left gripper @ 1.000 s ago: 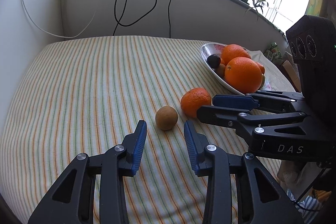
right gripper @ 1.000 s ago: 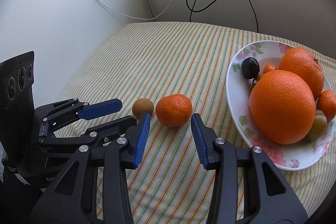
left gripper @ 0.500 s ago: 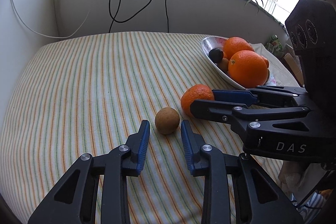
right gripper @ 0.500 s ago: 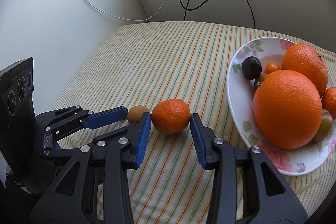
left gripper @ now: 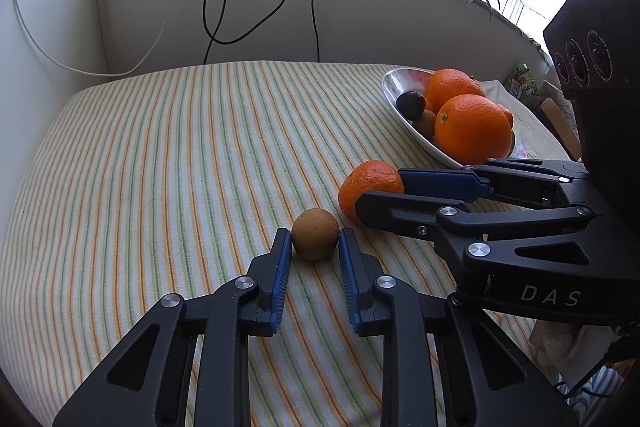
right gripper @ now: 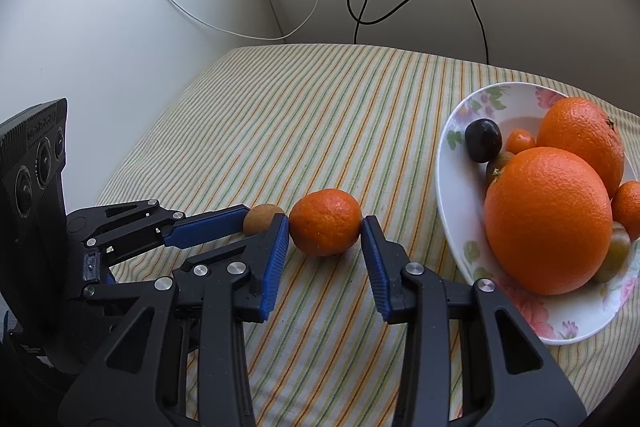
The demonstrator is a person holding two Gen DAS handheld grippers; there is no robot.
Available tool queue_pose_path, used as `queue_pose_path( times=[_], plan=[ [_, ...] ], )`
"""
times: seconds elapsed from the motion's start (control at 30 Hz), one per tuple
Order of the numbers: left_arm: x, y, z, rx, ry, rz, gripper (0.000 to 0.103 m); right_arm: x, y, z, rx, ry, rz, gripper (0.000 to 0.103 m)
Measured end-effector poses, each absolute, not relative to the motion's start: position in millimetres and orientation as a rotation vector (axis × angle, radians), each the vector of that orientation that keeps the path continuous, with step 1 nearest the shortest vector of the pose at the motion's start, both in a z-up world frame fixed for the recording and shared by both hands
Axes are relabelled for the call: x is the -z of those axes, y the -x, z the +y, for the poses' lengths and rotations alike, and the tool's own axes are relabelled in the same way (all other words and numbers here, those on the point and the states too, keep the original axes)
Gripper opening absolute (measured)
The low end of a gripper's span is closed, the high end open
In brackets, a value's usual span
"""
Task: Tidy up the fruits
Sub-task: 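Close the right tool on the small tangerine while the left tool grasps the brown kiwi, then carry the tangerine and kiwi over the plate with both tools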
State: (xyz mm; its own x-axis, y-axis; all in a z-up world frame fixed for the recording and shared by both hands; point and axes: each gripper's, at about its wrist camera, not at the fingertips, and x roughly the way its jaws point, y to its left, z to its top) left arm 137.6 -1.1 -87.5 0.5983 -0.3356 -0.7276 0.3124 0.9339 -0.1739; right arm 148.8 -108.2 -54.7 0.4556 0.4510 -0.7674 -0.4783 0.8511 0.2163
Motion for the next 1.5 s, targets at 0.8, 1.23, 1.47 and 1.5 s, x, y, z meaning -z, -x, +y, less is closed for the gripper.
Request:
queue_pose_path(
  times=[0.8, 1.23, 1.47, 1.5],
  plan=[
    [64.6, -119.0, 8.9, 0.355, 0.05, 0.79, 0.022, 29.5, -129.7, -129.9, -0.618, -0.025, 0.882, 0.038],
    [47.6, -122.4, -1.3, 0.363, 0.061, 0.755, 0.022, 1.5, -112.2, -165.3, -0.605, -0.061, 0.829, 0.038],
    [40.2, -129.9, -21.6, 0.399, 0.065, 0.737, 0.022, -5.9, -108.2, -203.5, -0.557, -0.077, 0.808, 0.038],
    [39.7, -131.3, -25.1, 0.404, 0.063, 0.735, 0.022, -6.4, -106.3, -211.7, -0.548, -0.077, 0.805, 0.038]
  ],
)
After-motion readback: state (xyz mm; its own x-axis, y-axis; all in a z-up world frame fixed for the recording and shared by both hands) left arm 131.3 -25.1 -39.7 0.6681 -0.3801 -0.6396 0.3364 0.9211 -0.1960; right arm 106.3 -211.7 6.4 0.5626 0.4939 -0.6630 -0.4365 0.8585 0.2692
